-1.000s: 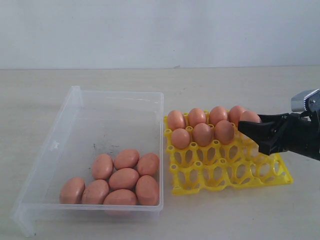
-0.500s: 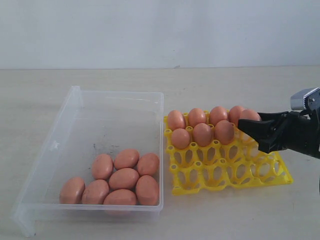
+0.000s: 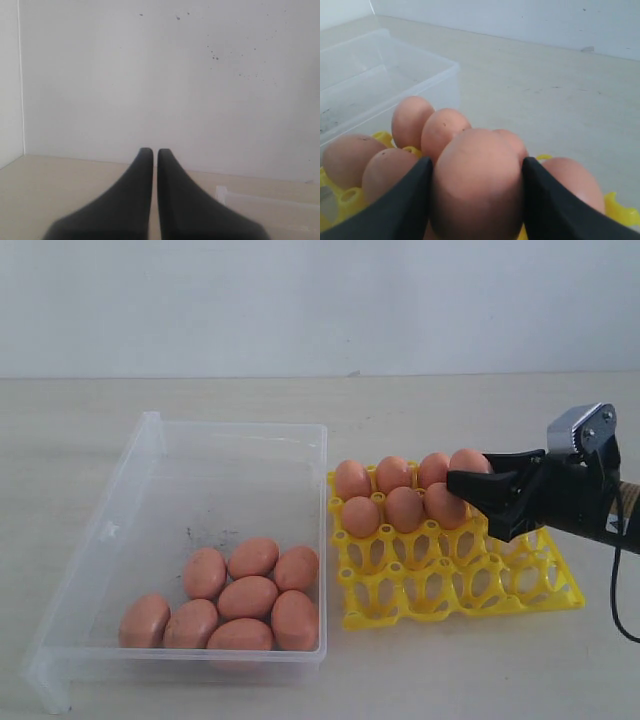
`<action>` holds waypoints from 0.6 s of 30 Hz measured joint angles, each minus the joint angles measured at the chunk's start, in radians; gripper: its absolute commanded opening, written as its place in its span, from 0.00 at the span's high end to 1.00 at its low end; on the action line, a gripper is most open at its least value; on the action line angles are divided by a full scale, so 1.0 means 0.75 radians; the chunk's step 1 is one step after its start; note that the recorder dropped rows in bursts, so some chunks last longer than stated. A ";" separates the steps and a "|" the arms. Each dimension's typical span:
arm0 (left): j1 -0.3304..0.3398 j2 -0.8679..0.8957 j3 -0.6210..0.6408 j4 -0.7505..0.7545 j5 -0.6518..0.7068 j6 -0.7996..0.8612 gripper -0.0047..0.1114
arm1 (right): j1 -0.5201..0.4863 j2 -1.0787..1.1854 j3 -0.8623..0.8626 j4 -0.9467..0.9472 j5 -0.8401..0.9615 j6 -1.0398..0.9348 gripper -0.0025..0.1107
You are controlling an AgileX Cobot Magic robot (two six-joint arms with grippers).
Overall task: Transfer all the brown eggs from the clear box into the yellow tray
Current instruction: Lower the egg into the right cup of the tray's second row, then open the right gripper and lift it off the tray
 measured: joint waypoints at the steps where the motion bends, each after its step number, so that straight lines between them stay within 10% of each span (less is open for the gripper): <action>1: 0.000 0.000 0.000 0.000 0.000 0.000 0.93 | -0.001 0.000 0.000 0.004 0.003 0.000 0.98; 18: 0.000 0.000 0.000 0.000 0.000 0.000 0.93 | 0.003 0.000 -0.006 0.048 0.076 0.092 0.98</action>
